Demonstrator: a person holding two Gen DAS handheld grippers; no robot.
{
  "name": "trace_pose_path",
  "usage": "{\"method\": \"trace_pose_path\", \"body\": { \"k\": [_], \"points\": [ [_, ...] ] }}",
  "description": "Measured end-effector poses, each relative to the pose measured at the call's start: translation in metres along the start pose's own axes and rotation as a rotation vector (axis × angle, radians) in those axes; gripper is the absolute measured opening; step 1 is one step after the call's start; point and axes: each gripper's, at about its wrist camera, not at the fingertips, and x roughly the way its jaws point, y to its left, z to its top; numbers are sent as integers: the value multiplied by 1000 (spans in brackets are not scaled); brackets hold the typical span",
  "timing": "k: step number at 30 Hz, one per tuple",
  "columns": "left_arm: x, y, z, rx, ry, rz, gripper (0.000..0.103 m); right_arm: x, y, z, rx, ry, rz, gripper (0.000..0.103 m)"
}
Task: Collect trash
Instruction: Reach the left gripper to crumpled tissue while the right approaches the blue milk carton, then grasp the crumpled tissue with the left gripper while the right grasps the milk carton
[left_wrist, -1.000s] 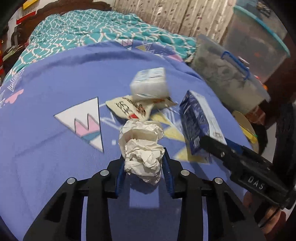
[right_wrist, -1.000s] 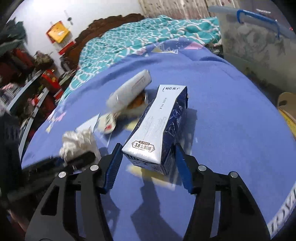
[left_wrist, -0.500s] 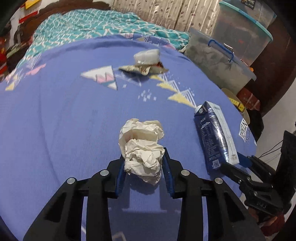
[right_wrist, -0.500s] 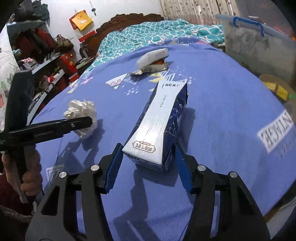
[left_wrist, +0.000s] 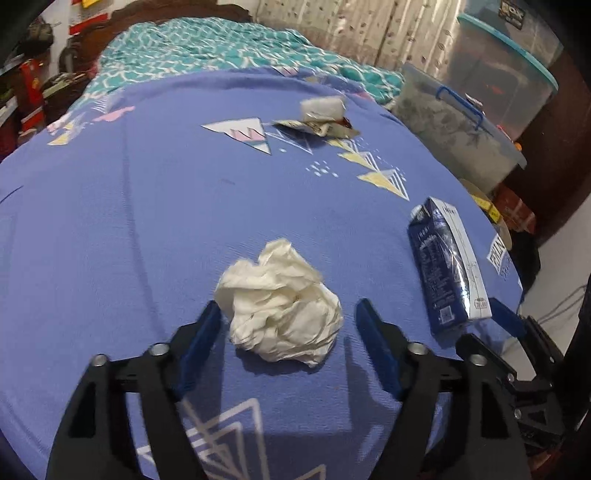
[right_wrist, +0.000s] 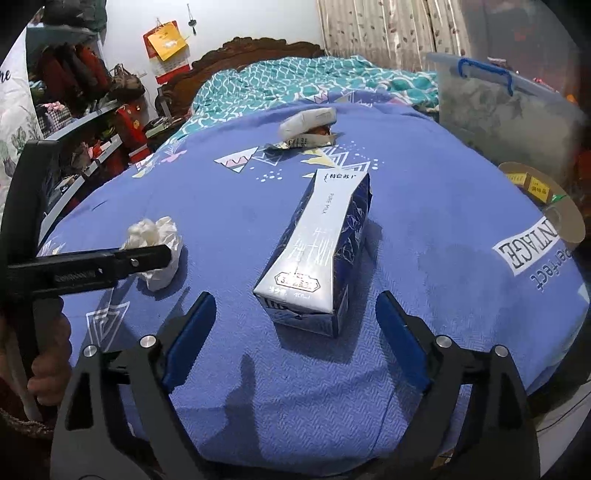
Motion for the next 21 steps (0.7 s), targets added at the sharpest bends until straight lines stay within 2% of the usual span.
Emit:
{"method": "trace_pose_path", "body": {
  "k": [3, 6, 13, 15, 16, 17, 18, 21],
  "points": [
    [-7, 6, 0, -10, -24, 19, 78, 2, 1, 0, 4, 4, -2, 90],
    [-11, 10, -2, -15, -32, 36, 86, 7, 3, 1, 1, 13, -1, 90],
    [2, 12, -5, -35, 25, 42, 85, 15, 0, 3, 17, 22, -6, 90],
    [8, 9, -5, -26, 34, 42, 77, 19, 1, 5, 11, 19, -10, 90],
    [10, 6, -5, -14, 36, 48, 67, 20, 2, 5, 7, 18, -11, 90],
    [10, 2, -5, 3, 28, 53, 54, 24, 3, 5, 0, 19, -11, 76],
    [12, -3, -4, 22, 38, 42, 53, 26, 4, 4, -6, 24, -13, 60],
    [16, -15, 1, 45, 57, -1, 49, 25, 3, 2, -11, 9, -17, 58]
  ]
}}
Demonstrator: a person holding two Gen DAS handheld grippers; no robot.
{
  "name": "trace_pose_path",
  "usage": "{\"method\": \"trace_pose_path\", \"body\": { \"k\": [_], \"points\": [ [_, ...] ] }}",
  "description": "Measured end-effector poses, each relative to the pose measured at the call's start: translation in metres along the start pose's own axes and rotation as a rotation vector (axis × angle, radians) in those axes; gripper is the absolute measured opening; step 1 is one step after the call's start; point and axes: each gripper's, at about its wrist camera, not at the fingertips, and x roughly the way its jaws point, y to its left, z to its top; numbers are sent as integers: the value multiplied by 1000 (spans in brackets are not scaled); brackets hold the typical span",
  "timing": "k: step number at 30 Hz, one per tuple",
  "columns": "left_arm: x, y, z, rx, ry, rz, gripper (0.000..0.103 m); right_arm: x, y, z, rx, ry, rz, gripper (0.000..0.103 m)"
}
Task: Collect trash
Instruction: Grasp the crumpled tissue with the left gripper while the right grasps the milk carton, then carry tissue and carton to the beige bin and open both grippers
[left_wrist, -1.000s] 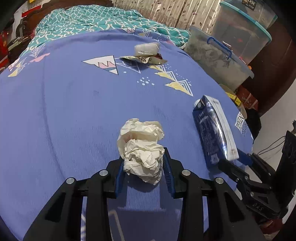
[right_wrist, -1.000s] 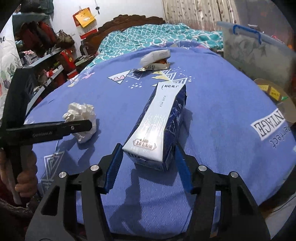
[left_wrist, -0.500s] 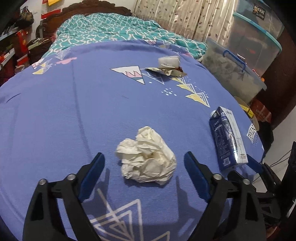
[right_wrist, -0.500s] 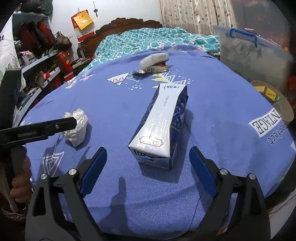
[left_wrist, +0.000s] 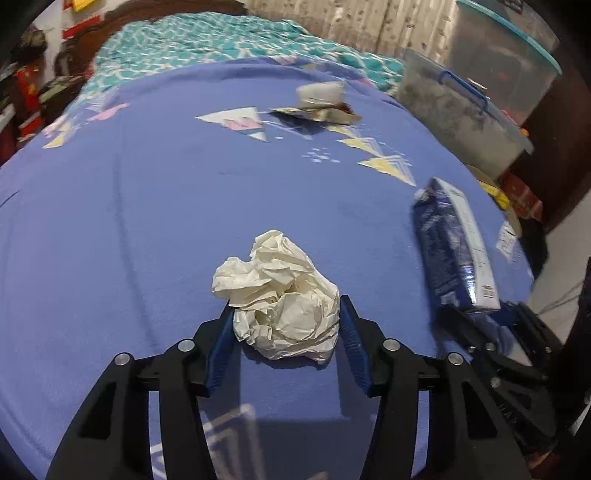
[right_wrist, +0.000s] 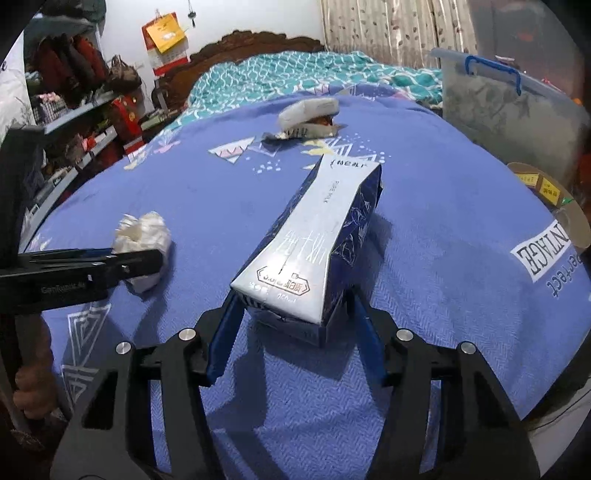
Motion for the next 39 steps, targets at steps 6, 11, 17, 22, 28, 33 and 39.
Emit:
{"method": "trace_pose_path", "body": {
  "k": [6, 11, 17, 22, 28, 33, 39],
  "points": [
    [5, -50, 24, 100, -1, -115, 49, -21, -13, 1, 10, -127, -52, 55],
    [21, -108, 52, 209, 10, -203, 49, -29, -43, 4, 46, -198, -125, 54],
    [49, -170, 78, 299, 62, -271, 49, -54, -72, 8, 23, -336, -278, 53],
    [66, -219, 99, 371, 64, -295, 50, -63, -105, 19, -10, -424, -437, 52],
    [82, -247, 117, 366, 92, -350, 50, -70, -150, 34, 88, -413, -377, 52],
    [83, -259, 136, 358, 78, -362, 50, -83, -175, 45, 138, -457, -355, 52],
    [76, -307, 173, 400, 5, -424, 50, -115, -226, 61, 236, -594, -425, 52]
  ]
}}
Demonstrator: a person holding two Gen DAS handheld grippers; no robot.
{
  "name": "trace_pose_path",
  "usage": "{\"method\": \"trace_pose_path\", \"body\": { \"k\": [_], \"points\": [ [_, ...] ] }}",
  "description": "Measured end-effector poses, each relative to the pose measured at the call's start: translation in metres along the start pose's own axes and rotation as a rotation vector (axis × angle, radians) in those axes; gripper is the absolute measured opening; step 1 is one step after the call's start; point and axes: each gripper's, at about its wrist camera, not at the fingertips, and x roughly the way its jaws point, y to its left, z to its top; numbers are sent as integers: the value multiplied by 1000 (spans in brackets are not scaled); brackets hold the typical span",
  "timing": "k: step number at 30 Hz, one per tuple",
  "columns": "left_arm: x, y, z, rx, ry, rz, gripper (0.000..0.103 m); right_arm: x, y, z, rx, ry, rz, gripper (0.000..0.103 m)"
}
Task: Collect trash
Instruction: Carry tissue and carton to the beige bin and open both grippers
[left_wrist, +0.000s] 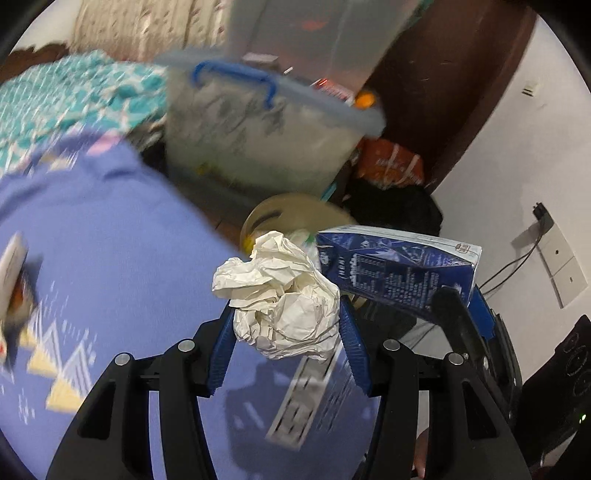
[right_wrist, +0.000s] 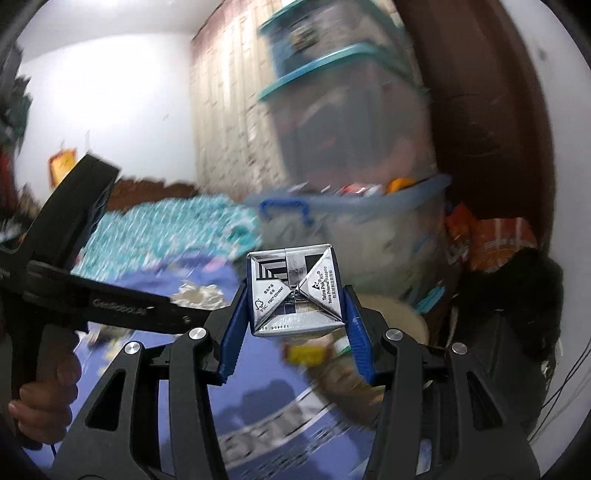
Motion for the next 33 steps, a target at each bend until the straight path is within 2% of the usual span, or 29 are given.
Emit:
{"method": "trace_pose_path", "body": {
  "k": [2, 5, 9, 12, 14, 15, 16, 17, 18, 20, 22, 27, 30, 33],
  "points": [
    [12, -11, 17, 26, -13, -16, 50, 7, -20, 9, 34, -35, -53, 52],
    [42, -20, 38, 33, 11, -56, 50, 25, -44, 13, 66, -42, -104, 52],
    [96, -24, 59, 25, 79, -103, 50, 61, -73, 1, 98, 15, -164, 52],
    [130, -28, 67, 33, 114, -103, 52, 82, -83, -13, 98, 70, -205, 52],
    [147, -28, 68, 37, 141, -94, 59, 98, -87, -20, 87, 134, -203, 53],
    [160, -28, 69, 37, 166, -72, 64, 103, -89, -20, 90, 164, -184, 55],
    [166, -26, 69, 35, 180, -51, 74, 108, -90, -19, 92, 187, -166, 59],
    [169, -25, 67, 29, 191, -35, 78, 111, -89, -19, 85, 205, -158, 75],
    [173, -22, 66, 12, 211, -30, 79, 113, -85, -19, 58, 232, -159, 76],
    [170, -16, 63, -8, 224, -69, 81, 106, -78, -21, 9, 220, -174, 80],
    [156, -12, 60, -7, 206, -72, 82, 96, -73, -25, -13, 209, -163, 81],
    [93, 3, 50, -14, 80, -91, 82, 64, -53, -31, -9, 153, -152, 81],
    [56, 25, 34, -35, 18, -36, 82, 49, -36, -31, -3, 148, -104, 81],
    [24, 51, 14, -68, -18, 56, 82, 42, -15, -25, -12, 151, -25, 80]
  ]
}}
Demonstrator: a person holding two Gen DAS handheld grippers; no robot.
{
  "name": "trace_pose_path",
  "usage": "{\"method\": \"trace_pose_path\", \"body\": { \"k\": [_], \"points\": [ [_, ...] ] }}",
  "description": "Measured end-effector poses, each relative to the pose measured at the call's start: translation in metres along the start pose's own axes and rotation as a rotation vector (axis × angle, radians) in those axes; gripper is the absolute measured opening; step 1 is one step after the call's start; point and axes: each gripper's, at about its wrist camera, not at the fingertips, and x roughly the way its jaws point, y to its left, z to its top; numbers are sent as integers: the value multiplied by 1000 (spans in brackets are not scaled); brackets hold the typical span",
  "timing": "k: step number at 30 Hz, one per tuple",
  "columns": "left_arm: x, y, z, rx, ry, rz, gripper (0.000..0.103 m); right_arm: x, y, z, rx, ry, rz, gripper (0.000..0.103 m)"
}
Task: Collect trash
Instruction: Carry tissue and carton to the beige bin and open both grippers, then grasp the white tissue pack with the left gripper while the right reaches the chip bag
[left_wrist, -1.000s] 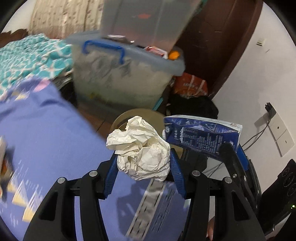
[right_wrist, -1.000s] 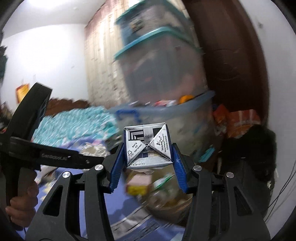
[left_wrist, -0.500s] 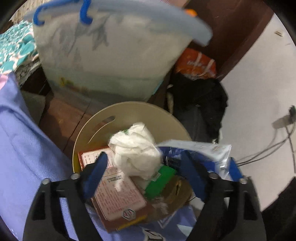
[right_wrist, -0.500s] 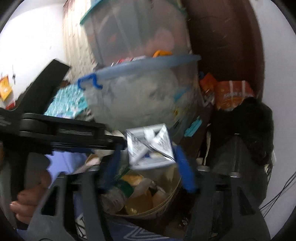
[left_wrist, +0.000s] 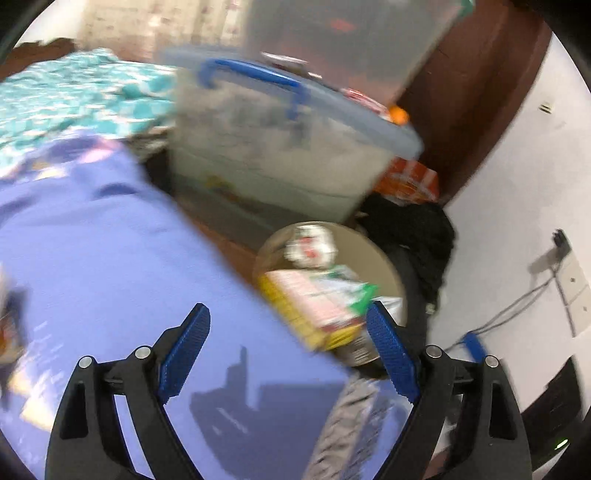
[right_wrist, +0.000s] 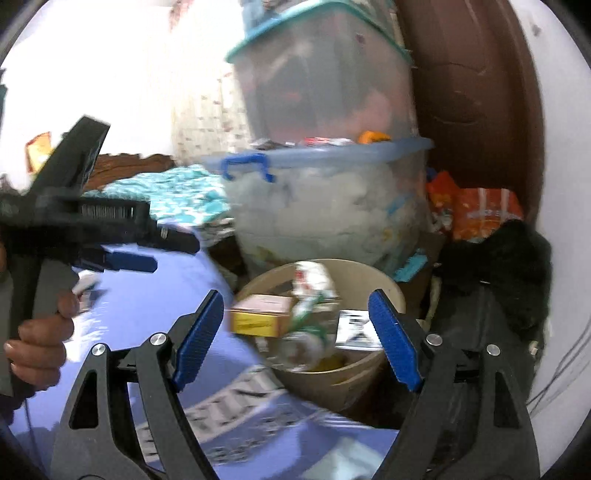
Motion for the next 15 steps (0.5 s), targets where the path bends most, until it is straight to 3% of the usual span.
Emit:
{"method": "trace_pose_path", "body": {
  "k": [2, 5, 9, 13, 15],
  "points": [
    [-16, 20, -11, -34, -12, 38, 82, 0, 16, 6, 7, 31, 97, 79],
    [-47, 65, -33, -114, -42, 109, 82, 10, 39, 11, 35, 114, 242, 67],
    [-96, 145, -67, -266, -92, 234, 82, 47, 80, 14, 106, 310, 460, 56],
    [-134, 216, -99, -425, -119, 314, 82, 105, 145, 15, 131, 494, 602, 58],
    [-152, 247, -118, -511, -131, 323, 82, 136, 179, 14, 140, 552, 633, 70]
  ]
}}
